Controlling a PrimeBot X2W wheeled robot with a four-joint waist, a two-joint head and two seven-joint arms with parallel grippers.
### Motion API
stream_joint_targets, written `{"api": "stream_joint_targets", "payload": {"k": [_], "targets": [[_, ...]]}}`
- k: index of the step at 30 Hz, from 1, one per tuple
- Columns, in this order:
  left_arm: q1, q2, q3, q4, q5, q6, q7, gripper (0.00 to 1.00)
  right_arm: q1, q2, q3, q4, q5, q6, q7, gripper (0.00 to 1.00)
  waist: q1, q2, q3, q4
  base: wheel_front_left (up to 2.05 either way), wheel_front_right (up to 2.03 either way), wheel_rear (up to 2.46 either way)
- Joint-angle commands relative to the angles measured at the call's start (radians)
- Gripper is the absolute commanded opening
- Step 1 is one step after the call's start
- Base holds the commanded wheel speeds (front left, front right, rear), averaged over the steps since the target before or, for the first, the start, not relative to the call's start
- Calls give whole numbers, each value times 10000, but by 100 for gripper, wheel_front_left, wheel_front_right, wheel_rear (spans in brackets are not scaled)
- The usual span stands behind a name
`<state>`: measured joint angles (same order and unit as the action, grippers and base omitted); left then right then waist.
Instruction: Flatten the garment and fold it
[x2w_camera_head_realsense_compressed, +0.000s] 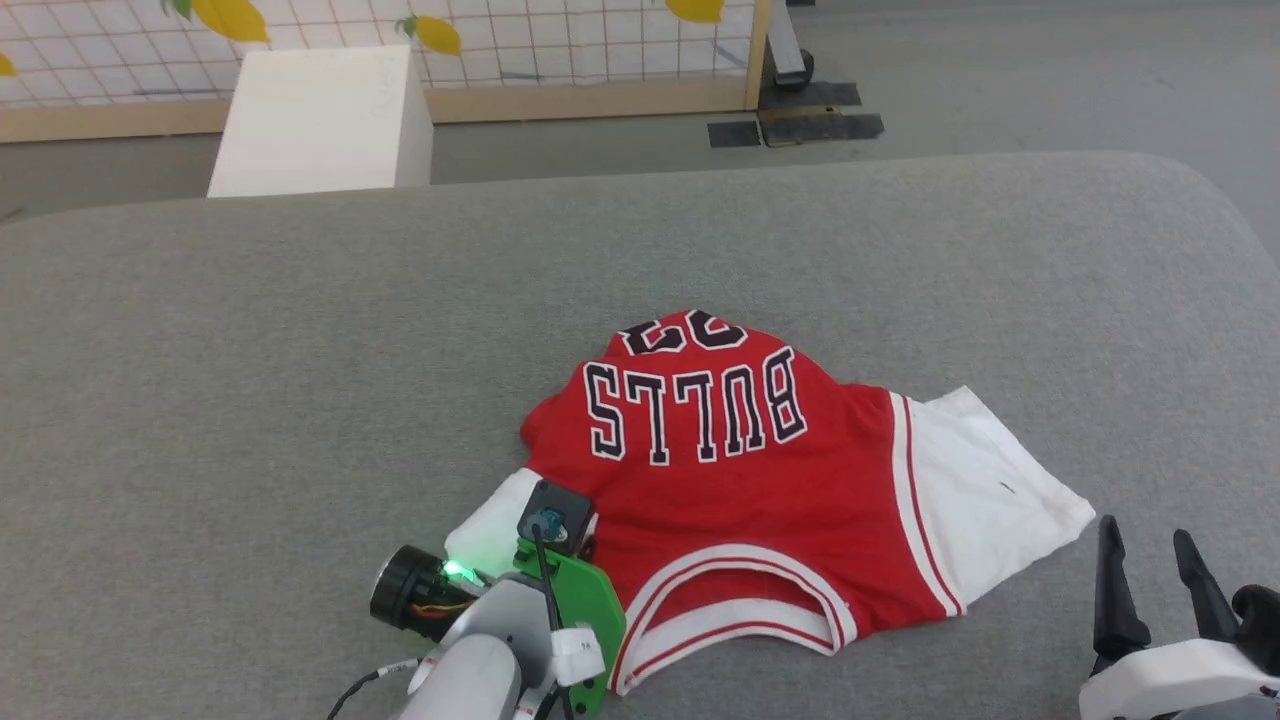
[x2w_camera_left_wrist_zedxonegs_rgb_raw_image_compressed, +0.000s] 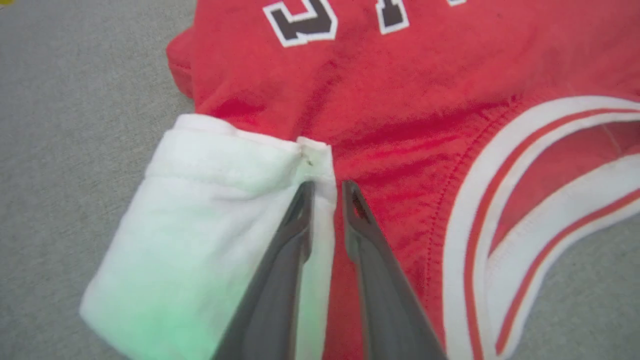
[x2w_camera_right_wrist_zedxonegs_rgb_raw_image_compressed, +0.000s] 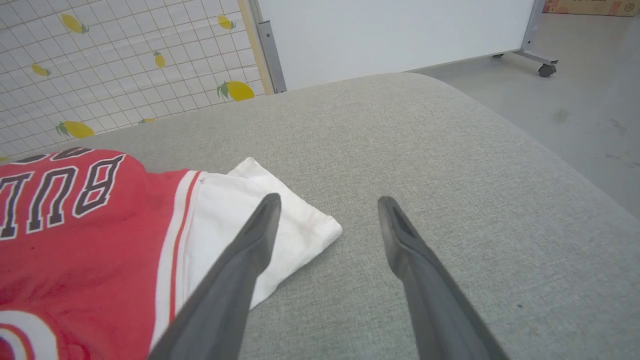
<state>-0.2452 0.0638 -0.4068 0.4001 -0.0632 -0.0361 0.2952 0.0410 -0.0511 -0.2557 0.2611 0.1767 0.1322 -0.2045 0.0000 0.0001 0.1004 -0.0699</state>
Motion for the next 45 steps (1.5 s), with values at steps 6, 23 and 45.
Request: {"api": "stream_joint_targets", "payload": {"k": [6, 23, 45], "targets": [[23, -15, 66, -582, -397, 94, -567, 0, -38, 8, -11, 208, -117, -15, -157, 100, 0, -1, -403, 515, 0, 0, 0], [83, 133, -534, -934, -542, -204, 387, 100, -82, 8, 24, 196, -84, -15, -53, 100, 0, -1, -311, 950, 0, 0, 0], [-1034, 198, -764, 786, -571, -122, 454, 0, -223, 9, 25, 684, -140, -15, -164, 100, 0, -1, 153, 536, 0, 0, 0]]}}
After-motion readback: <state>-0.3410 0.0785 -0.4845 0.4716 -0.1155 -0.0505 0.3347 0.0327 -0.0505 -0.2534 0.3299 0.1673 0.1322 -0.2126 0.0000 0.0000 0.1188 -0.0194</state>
